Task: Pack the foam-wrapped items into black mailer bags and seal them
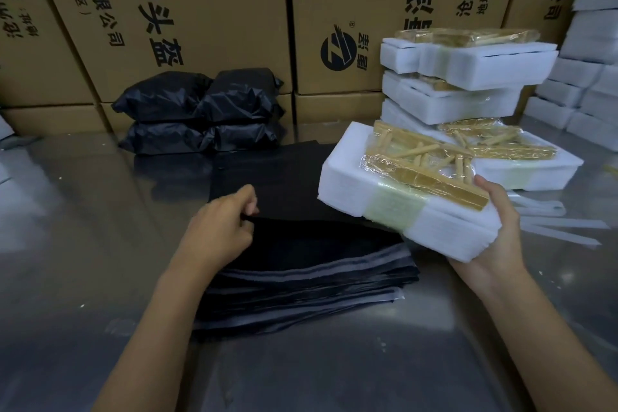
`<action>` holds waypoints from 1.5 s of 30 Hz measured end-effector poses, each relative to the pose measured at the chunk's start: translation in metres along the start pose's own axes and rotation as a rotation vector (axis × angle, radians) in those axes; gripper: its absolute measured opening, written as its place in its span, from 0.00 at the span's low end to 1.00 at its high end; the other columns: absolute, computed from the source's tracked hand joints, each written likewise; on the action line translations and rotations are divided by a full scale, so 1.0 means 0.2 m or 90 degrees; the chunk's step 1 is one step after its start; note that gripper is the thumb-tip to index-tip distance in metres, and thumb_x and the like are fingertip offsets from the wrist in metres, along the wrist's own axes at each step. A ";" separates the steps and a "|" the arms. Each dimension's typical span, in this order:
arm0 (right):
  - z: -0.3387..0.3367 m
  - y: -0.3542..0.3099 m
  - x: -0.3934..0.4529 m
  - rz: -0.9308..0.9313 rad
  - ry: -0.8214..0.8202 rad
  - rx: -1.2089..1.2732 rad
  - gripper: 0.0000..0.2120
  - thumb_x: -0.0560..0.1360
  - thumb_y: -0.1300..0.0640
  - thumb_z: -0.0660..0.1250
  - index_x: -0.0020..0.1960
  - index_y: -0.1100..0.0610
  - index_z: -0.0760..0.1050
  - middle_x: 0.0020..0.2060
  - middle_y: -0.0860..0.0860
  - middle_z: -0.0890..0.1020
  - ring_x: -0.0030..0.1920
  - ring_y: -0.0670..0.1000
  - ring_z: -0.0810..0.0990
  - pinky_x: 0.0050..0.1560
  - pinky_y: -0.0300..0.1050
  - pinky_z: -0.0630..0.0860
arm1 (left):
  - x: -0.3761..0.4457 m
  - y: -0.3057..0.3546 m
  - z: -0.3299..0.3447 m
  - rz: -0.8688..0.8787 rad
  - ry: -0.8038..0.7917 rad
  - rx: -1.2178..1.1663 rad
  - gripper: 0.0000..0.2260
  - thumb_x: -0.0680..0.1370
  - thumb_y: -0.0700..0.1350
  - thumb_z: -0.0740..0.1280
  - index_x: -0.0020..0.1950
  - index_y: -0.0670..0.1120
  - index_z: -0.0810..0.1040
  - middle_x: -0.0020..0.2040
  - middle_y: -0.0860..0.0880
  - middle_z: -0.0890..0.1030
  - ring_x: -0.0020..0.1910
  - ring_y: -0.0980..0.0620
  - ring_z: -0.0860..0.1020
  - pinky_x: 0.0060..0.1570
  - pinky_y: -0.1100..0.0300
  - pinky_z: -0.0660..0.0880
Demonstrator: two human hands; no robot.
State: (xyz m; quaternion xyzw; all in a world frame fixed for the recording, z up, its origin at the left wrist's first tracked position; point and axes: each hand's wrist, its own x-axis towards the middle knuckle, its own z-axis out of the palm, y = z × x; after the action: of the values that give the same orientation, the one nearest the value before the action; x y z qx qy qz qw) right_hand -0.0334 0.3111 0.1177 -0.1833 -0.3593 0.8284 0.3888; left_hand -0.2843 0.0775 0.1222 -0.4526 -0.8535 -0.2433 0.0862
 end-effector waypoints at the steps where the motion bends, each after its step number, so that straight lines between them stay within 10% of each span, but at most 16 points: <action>1: 0.01 -0.01 -0.01 0.002 0.002 0.004 0.13 0.73 0.44 0.69 0.55 0.49 0.80 0.45 0.48 0.84 0.40 0.50 0.84 0.38 0.42 0.81 | 0.00 -0.03 -0.02 -0.011 0.025 -0.050 0.17 0.71 0.33 0.64 0.40 0.55 0.63 0.48 0.56 0.81 0.49 0.48 0.79 0.48 0.48 0.77; 7: 0.02 -0.02 -0.02 -0.004 0.050 -0.005 0.19 0.80 0.46 0.63 0.36 0.53 0.83 0.28 0.45 0.82 0.28 0.44 0.82 0.27 0.32 0.75 | 0.01 0.03 0.00 -0.007 0.101 -0.357 0.16 0.76 0.29 0.67 0.43 0.50 0.71 0.47 0.54 0.85 0.51 0.60 0.82 0.49 0.67 0.77; 12: 0.01 -0.01 -0.01 0.008 0.002 -0.046 0.13 0.70 0.45 0.74 0.31 0.50 0.84 0.27 0.46 0.81 0.27 0.48 0.82 0.30 0.37 0.78 | 0.00 0.10 0.08 0.038 0.173 -0.185 0.13 0.74 0.32 0.64 0.43 0.50 0.67 0.39 0.55 0.81 0.36 0.49 0.80 0.34 0.50 0.77; 16: 0.00 -0.01 0.01 0.078 -0.045 -0.158 0.12 0.58 0.46 0.81 0.35 0.53 0.86 0.30 0.52 0.84 0.31 0.52 0.83 0.31 0.40 0.79 | -0.02 0.14 0.07 0.097 0.179 -0.175 0.25 0.70 0.27 0.65 0.36 0.62 0.74 0.33 0.68 0.76 0.30 0.62 0.73 0.25 0.60 0.63; 19: -0.03 -0.01 0.00 0.036 -0.054 -0.241 0.05 0.68 0.53 0.75 0.34 0.47 0.87 0.28 0.47 0.84 0.29 0.48 0.83 0.27 0.34 0.77 | -0.02 0.13 0.09 0.051 0.161 -0.228 0.22 0.75 0.30 0.67 0.52 0.58 0.85 0.55 0.60 0.83 0.54 0.62 0.80 0.52 0.51 0.80; 21: -0.04 -0.02 -0.02 0.097 -0.103 -0.248 0.08 0.58 0.47 0.80 0.34 0.49 0.87 0.28 0.50 0.84 0.28 0.49 0.84 0.27 0.37 0.78 | 0.00 0.12 0.11 0.004 0.157 -0.226 0.17 0.79 0.34 0.66 0.63 0.49 0.82 0.66 0.51 0.79 0.65 0.57 0.75 0.66 0.59 0.71; 26: -0.04 -0.05 -0.05 0.025 -0.083 -0.254 0.08 0.66 0.54 0.71 0.34 0.43 0.87 0.29 0.47 0.85 0.28 0.45 0.84 0.26 0.33 0.76 | 0.01 0.11 0.10 0.020 0.116 -0.204 0.22 0.79 0.35 0.66 0.72 0.50 0.74 0.67 0.60 0.69 0.67 0.67 0.64 0.62 0.83 0.55; 30: -0.07 -0.05 -0.04 0.053 -0.036 -0.185 0.14 0.68 0.47 0.70 0.25 0.47 0.84 0.27 0.46 0.84 0.25 0.44 0.83 0.20 0.36 0.75 | 0.01 0.14 0.10 0.048 0.085 -0.181 0.28 0.79 0.33 0.64 0.77 0.51 0.67 0.71 0.62 0.63 0.68 0.76 0.56 0.64 0.83 0.51; 33: -0.04 -0.05 -0.04 0.073 -0.049 -0.185 0.18 0.47 0.38 0.81 0.29 0.49 0.86 0.32 0.48 0.85 0.29 0.45 0.84 0.24 0.37 0.78 | -0.01 0.19 0.12 0.086 0.066 -0.178 0.33 0.78 0.31 0.62 0.79 0.54 0.60 0.75 0.66 0.58 0.70 0.79 0.51 0.70 0.75 0.54; 37: 0.00 -0.03 -0.02 0.125 -0.026 -0.168 0.20 0.70 0.42 0.72 0.57 0.52 0.85 0.50 0.54 0.86 0.44 0.54 0.85 0.41 0.46 0.82 | -0.03 0.27 0.16 0.133 0.066 -0.174 0.35 0.78 0.30 0.61 0.78 0.57 0.56 0.78 0.63 0.55 0.71 0.77 0.50 0.73 0.70 0.51; 45: 0.12 0.09 -0.05 0.029 0.080 -0.199 0.20 0.74 0.37 0.68 0.58 0.48 0.84 0.51 0.53 0.87 0.50 0.54 0.87 0.53 0.50 0.81 | -0.06 0.34 0.21 0.121 0.043 -0.173 0.41 0.74 0.27 0.60 0.81 0.53 0.51 0.80 0.64 0.45 0.74 0.71 0.46 0.65 0.82 0.47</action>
State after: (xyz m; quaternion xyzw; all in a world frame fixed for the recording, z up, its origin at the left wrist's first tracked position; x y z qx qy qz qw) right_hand -0.0502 0.2853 0.1203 -0.3011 -0.4541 0.7579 0.3587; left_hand -0.2189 0.1228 0.1041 -0.5301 -0.7628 -0.3625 0.0752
